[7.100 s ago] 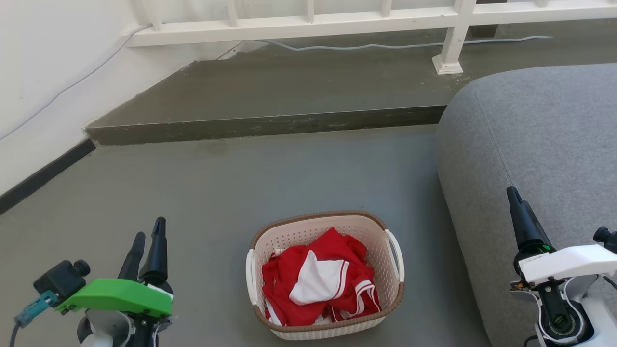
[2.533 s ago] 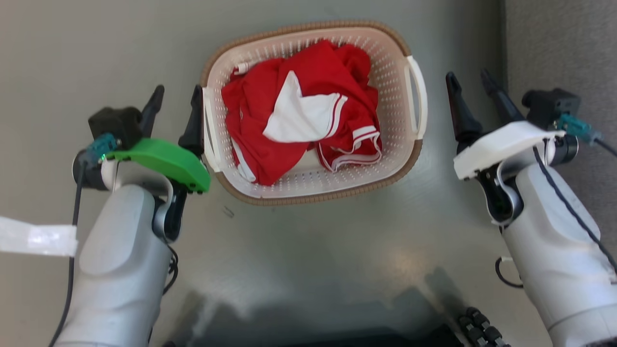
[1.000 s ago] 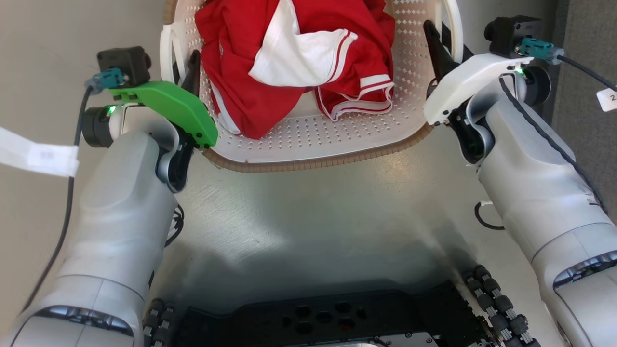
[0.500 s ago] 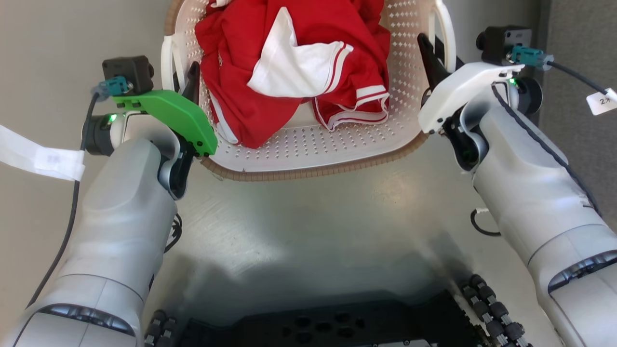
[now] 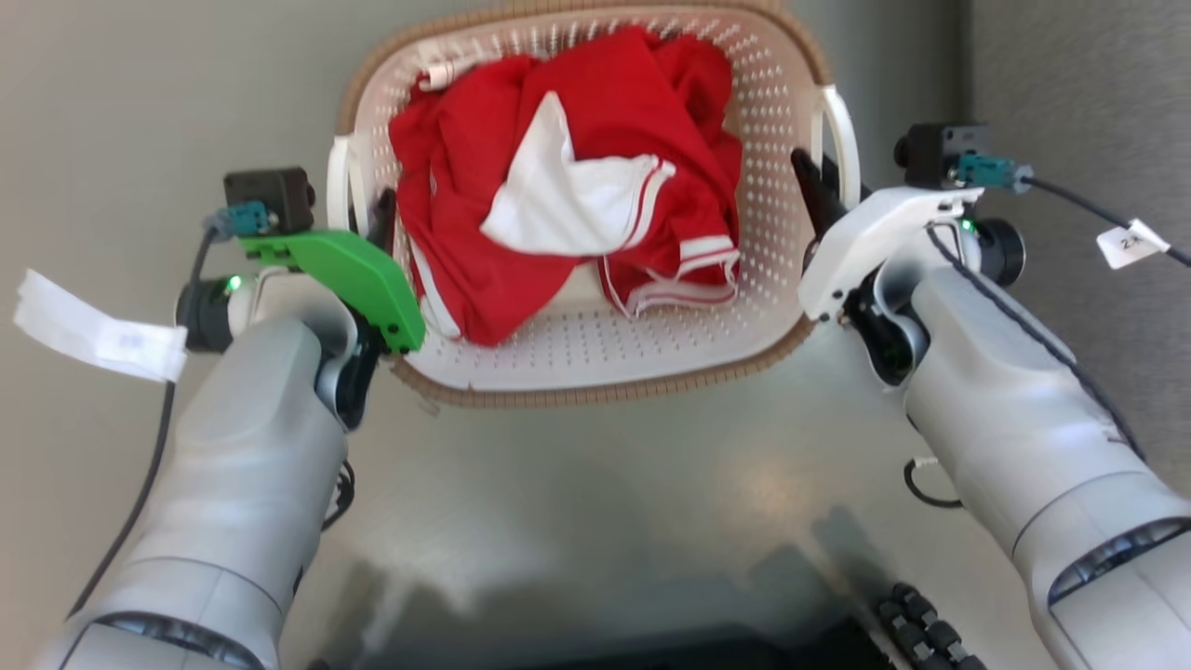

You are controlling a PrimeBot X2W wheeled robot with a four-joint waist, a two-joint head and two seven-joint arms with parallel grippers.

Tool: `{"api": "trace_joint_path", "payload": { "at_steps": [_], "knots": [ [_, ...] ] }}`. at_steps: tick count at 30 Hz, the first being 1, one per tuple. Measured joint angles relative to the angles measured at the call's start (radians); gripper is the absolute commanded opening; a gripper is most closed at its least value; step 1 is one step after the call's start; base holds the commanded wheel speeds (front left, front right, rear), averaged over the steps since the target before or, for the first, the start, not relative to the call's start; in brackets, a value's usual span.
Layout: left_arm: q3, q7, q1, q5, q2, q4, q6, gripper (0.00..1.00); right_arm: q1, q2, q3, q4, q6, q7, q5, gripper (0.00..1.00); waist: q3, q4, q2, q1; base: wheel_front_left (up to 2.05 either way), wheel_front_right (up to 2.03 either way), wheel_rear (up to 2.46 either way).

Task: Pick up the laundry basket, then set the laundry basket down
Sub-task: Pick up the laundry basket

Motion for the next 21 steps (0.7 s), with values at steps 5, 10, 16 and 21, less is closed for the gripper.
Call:
{"api": "trace_joint_path", "payload": {
  "at_steps": [5,10,16,21],
  "knots": [
    [-0.014,0.019,0.027,-0.023,0.0,0.009,0.0,0.0,0.033,-0.001,0.028,0.005,0.0,0.029,0.021,0.0,-0.055,-0.008,0.0,0.0,0.0,0.0,0.0],
    [-0.04,0.06,0.062,-0.037,0.0,0.033,0.0,0.0,0.068,0.0,0.067,0.002,-0.002,0.085,0.071,0.0,-0.125,-0.017,0.0,0.0,0.0,0.0,0.0],
    [-0.053,0.086,0.094,-0.059,0.004,0.043,0.0,0.0,0.101,-0.002,0.106,-0.009,-0.002,0.132,0.12,0.0,-0.211,-0.029,0.0,0.0,0.0,0.0,0.0],
    [-0.069,0.122,0.141,-0.101,0.006,0.044,0.0,0.0,0.148,-0.002,0.133,-0.012,-0.003,0.174,0.159,0.0,-0.283,-0.037,0.0,0.0,0.0,0.0,0.0]
  ]
}}
